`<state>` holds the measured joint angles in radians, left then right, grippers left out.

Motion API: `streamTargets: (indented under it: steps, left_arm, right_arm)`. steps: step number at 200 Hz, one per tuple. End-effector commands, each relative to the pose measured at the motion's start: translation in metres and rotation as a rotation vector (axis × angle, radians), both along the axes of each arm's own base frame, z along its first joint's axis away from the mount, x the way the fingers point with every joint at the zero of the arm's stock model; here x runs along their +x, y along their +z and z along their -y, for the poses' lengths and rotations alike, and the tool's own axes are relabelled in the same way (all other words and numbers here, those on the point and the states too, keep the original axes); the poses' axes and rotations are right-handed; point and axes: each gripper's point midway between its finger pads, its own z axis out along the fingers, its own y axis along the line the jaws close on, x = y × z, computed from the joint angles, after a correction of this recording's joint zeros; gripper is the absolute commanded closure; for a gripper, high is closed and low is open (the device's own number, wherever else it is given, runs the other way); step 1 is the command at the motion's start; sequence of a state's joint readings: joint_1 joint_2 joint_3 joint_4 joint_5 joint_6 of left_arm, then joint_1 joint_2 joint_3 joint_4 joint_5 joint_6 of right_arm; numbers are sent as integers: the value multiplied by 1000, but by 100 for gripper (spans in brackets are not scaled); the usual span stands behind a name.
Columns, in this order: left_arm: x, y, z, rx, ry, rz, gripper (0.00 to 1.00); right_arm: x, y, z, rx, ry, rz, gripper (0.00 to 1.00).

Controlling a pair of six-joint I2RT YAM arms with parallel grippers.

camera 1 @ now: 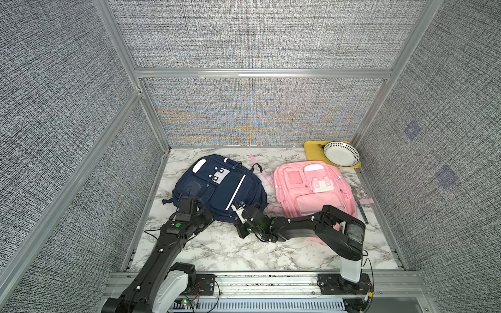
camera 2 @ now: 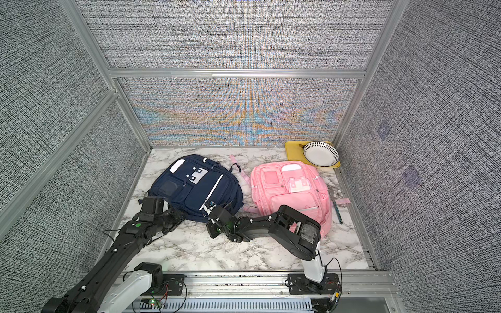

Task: Zip up the backpack
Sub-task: Zip the zipper on the backpack.

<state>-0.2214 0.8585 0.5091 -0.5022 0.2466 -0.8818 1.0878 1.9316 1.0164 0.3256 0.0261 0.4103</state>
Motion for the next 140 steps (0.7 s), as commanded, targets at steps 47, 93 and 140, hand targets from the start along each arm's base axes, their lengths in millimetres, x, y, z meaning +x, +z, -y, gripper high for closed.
streamTargets:
  steps: [47,93,140]
  left_arm:
    - [-16,-3,22,-47,4,-14,53]
    - [-10,-24,31,-33,10,-62,50]
    - [-7,-22,21,14,42,-42,49]
  right_arm:
    - [6,8,-8,29,-3,36,100]
    - [3,11,-9,17,-10,57,100]
    - [-7,14,-19,6,18,81,100]
